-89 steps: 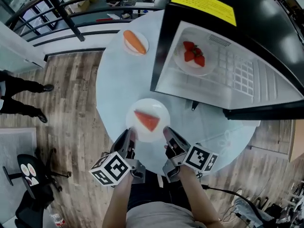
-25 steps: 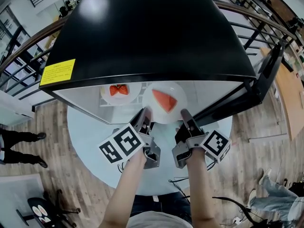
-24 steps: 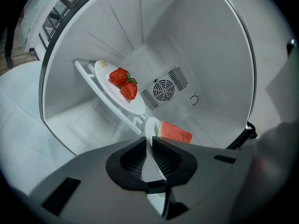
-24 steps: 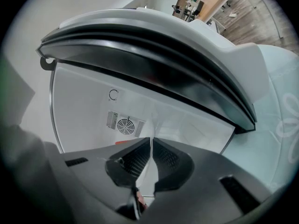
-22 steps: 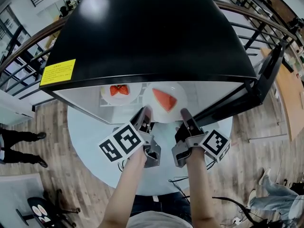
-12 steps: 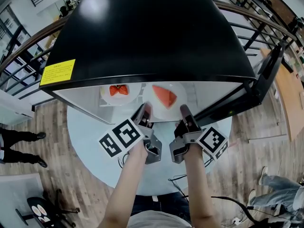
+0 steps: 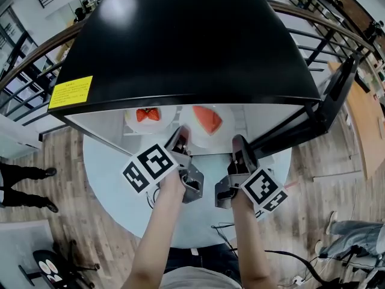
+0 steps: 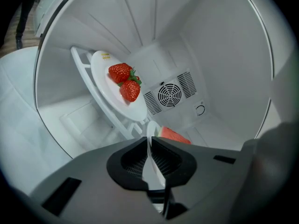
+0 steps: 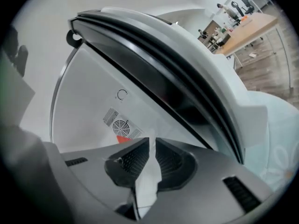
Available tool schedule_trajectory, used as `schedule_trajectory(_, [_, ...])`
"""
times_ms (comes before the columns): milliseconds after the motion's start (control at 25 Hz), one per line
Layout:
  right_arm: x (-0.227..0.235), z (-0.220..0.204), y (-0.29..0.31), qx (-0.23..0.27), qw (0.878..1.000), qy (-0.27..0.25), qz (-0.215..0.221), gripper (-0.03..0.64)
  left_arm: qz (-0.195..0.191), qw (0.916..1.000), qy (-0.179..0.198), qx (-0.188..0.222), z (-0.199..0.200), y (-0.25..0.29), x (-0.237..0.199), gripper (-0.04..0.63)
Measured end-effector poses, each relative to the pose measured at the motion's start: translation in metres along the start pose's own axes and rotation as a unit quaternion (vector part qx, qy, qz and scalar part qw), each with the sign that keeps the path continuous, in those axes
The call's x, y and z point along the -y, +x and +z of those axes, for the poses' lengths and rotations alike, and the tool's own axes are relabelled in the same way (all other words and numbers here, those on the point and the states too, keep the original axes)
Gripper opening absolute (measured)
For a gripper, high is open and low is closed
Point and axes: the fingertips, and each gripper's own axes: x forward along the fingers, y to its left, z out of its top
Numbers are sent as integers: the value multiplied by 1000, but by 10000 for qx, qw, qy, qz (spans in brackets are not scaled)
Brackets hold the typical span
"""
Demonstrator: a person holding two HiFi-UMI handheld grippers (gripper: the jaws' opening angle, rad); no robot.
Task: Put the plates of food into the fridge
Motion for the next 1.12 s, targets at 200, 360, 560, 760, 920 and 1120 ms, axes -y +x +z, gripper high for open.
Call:
schedule_trajectory(200, [-10,-35,-20,-499,9956,-759,248,32,-13,10000,-13,-23,0,1,1,34])
schedule_trajectory(360, [-33,-84,-17,-1466,9806,-1038,789,18,-27,10000,-42,-46,-1,0,0,34])
schedule_trajectory(560, [-48,-96,-4,-1730,9754,-976,957,15,-28,10000,-43,-71,-2,-1,-1,34])
schedule_trajectory(760, [-50,-90,2,-1665,9784,-796,928,14,-64,9999,-36,-106,-3,-1,0,34])
schedule_trajectory(920, [-47,-84,4,-1494,9836,-491,882,14,-152,9995,121,-237,-5,1,3,34])
schedule_trajectory(1120, [-36,-65,13,-1096,9913,-158,716,14,-304,9960,578,-611,-13,6,13,35])
